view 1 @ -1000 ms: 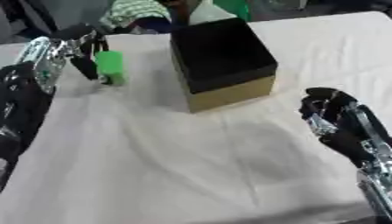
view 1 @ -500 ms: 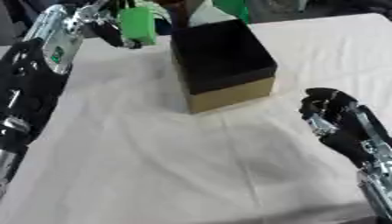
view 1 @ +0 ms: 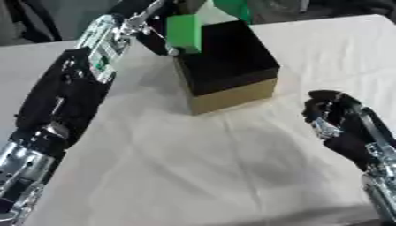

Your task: Pick up objects on the table and place them in the box.

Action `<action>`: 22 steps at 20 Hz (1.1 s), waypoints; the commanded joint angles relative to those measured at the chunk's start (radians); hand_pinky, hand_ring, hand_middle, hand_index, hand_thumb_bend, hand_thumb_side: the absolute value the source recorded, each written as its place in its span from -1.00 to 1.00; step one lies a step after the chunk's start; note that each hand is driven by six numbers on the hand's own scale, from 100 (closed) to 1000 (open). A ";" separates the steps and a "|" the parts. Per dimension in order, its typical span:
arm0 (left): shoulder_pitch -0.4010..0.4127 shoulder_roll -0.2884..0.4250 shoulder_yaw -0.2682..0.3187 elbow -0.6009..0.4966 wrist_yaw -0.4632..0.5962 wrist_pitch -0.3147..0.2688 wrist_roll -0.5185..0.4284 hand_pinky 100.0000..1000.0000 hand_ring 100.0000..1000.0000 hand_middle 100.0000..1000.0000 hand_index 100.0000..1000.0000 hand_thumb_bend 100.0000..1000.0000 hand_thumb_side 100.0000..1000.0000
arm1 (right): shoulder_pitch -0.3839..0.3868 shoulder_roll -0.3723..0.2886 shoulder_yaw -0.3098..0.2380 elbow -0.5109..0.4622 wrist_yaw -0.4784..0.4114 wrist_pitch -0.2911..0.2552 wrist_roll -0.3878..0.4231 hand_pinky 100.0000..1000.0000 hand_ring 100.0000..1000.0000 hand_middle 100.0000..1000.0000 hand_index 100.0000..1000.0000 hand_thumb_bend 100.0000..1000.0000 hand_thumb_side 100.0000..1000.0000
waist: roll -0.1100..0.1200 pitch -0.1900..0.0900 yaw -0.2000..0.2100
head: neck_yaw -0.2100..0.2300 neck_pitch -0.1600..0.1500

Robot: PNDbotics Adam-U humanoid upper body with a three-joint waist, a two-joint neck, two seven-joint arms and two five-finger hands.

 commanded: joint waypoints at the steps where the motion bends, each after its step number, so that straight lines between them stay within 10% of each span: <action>1: -0.013 -0.019 -0.010 0.006 -0.034 -0.015 0.006 0.15 -0.13 -0.43 0.02 0.20 -1.00 | -0.013 -0.006 0.001 -0.009 -0.006 -0.002 0.005 0.13 0.17 0.16 0.48 -0.79 -0.44 | -0.005 -0.017 -0.003 | 0.002 -0.015; 11: 0.004 -0.042 -0.030 0.015 -0.024 -0.059 -0.004 0.25 0.13 0.08 0.45 1.00 -0.20 | -0.014 -0.003 0.001 -0.007 -0.007 -0.003 0.008 0.13 0.17 0.16 0.48 -0.79 -0.44 | -0.001 -0.018 -0.002 | -0.004 -0.022; 17: 0.015 -0.020 -0.028 -0.034 0.045 -0.063 -0.013 0.27 0.23 0.24 0.50 1.00 -0.17 | -0.012 -0.002 -0.005 -0.006 -0.007 -0.003 0.004 0.13 0.17 0.16 0.48 -0.80 -0.44 | -0.003 -0.019 0.007 | -0.011 -0.024; 22: 0.049 0.046 -0.016 -0.177 0.308 -0.010 0.020 0.20 0.15 0.12 0.44 0.78 -0.11 | -0.006 -0.006 -0.015 -0.006 -0.004 -0.004 -0.006 0.13 0.17 0.16 0.48 -0.80 -0.44 | -0.004 -0.018 0.030 | -0.021 -0.023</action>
